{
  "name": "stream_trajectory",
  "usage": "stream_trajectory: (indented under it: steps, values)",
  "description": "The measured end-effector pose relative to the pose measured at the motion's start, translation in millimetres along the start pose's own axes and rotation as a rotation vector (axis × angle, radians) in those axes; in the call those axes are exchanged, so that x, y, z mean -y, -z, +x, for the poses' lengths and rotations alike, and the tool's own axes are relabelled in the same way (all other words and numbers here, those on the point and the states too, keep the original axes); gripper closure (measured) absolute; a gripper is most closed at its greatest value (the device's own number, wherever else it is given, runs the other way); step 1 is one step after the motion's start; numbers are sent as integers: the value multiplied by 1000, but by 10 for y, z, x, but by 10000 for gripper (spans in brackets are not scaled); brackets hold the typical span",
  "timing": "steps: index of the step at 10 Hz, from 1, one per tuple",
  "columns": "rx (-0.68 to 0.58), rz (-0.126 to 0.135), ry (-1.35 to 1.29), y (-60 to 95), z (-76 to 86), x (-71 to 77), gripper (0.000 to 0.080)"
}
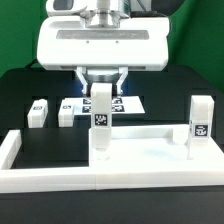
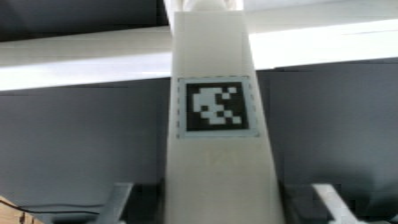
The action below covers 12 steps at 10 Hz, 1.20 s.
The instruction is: Assemble desk
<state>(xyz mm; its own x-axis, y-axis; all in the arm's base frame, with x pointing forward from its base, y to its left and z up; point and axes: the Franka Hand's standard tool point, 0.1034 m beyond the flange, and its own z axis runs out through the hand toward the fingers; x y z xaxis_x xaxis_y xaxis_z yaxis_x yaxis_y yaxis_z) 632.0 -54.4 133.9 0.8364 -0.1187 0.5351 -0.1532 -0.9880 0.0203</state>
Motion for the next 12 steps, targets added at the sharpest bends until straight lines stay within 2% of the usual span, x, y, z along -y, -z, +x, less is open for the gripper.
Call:
stream_trajectory:
  steps: [3,7,8,9,11,12]
  values:
    - [14,-4,12,-120,-128,50,508]
    - [-24,-18,16,-140,-103,22,508]
    - [-23,-18,16,-142,-106,21,425]
    - [-23,-18,16,-142,-106,20,425]
    - [-23,-18,16,-143,-107,20,180]
    - [-23,-18,16,-143,-107,20,159]
